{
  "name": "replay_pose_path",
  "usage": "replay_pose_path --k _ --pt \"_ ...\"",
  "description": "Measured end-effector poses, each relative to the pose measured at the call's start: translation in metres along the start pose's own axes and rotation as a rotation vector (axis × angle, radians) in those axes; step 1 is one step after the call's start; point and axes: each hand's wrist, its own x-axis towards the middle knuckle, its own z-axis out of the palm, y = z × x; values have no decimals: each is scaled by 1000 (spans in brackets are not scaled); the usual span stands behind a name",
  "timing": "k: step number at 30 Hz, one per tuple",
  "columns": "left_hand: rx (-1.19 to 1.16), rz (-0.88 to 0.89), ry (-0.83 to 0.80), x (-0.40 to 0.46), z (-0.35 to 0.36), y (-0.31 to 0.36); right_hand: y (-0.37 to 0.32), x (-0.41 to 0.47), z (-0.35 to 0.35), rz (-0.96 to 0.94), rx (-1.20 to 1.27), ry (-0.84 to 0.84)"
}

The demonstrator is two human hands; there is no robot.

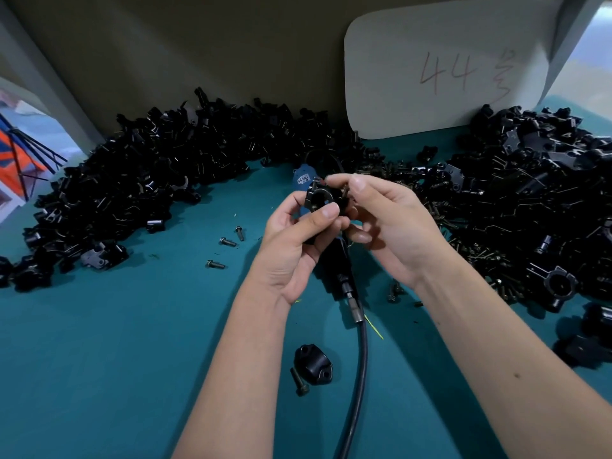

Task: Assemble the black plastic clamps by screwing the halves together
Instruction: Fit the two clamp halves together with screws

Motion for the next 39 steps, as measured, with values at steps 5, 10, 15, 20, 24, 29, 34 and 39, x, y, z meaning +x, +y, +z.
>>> replay_pose_path --k 5,10,15,20,24,29,34,39 --pt "36 -6 -33 -3 -1 -3 8 0 11 -43 -27 170" --pt "7 12 -22 -1 0 -1 6 -1 10 -57 58 64" --pt "30 8 -48 -3 1 -2 6 -1 13 -64 17 162" --pt "-12 18 -44 -4 2 -1 6 -2 10 -49 27 70" --pt "-13 19 -15 -5 2 -2 6 0 17 -81 -2 168" --pt "112 92 36 -5 5 -4 12 2 20 -134 -40 332" --pt "88 97 41 -3 4 -5 14 5 17 -175 -182 414" --pt "133 183 111 1 0 -7 10 4 7 -176 -250 315"
